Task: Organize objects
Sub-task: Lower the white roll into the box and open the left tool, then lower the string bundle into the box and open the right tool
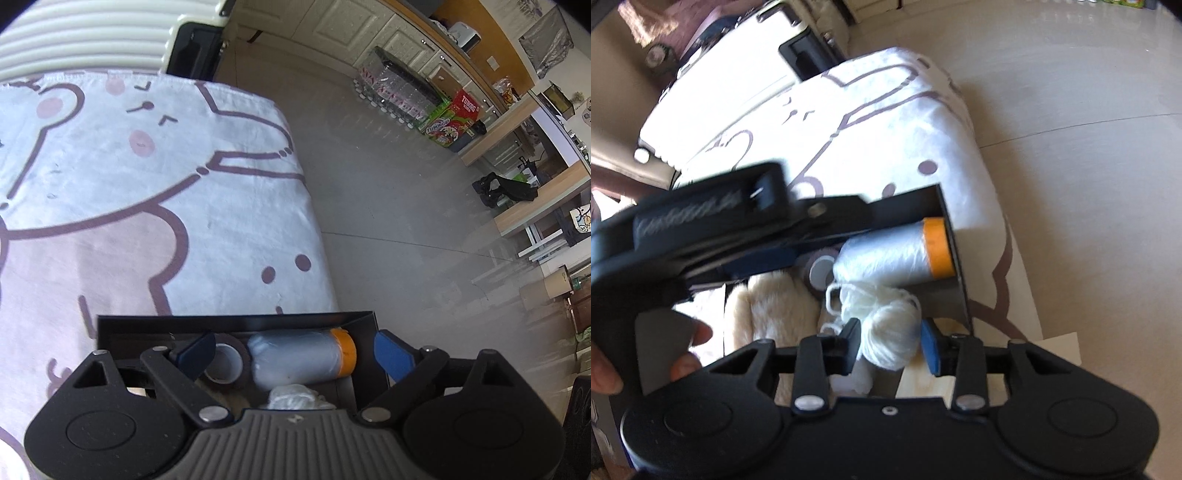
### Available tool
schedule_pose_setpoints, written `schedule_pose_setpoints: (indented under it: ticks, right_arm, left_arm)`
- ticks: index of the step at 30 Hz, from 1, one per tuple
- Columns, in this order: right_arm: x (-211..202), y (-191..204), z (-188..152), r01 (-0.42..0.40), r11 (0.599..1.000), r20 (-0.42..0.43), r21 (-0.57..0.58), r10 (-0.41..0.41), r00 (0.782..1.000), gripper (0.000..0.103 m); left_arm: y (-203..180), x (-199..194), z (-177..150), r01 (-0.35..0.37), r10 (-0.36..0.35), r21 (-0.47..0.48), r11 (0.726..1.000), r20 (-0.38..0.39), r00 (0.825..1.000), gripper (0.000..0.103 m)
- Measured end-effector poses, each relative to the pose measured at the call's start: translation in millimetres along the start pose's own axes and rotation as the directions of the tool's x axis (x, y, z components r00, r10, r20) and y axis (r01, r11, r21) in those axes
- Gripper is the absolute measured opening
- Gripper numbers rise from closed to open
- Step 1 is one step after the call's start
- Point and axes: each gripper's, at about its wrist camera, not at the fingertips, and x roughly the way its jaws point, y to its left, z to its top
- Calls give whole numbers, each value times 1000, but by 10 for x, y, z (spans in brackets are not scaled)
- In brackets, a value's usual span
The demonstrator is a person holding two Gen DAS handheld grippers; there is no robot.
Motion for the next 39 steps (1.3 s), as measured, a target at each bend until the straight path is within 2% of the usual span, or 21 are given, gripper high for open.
schedule_pose_setpoints:
  ticks: [6,8,10,15,17,20,28,39]
  right_arm:
    - [-4,65,91,21,998,47,57,-24,999,21]
    - [75,84,113,41,998,15,56,-42,999,17]
    - [160,129,123,72,997,-36,20,-71,997,17]
    - [319,248,84,119,992,-95,-45,-123,988,15]
    - [355,283,71,138,987,-96,-77,-145,985,14]
    - [312,287,93,132,989,-90,-60,-137,987,14]
    - [45,329,130,104,994,19,-43,-103,994,18]
    - [-410,460,75,140,989,154,-38,-132,979,23]
  left_arm:
    - [94,-141,45,-34,34,27,999,24,999,91]
    - [104,-178,46,-44,43,44,998,27,999,89]
    - [106,-209,46,-54,52,66,996,30,998,89]
    - [104,-272,48,-74,70,102,992,39,997,89]
    - [111,-290,45,-83,79,110,990,40,996,89]
    - [136,-324,43,-93,88,114,989,43,995,88]
    - [147,-464,0,-129,122,147,981,52,991,88]
    - [162,-831,-123,-181,170,179,967,77,982,88]
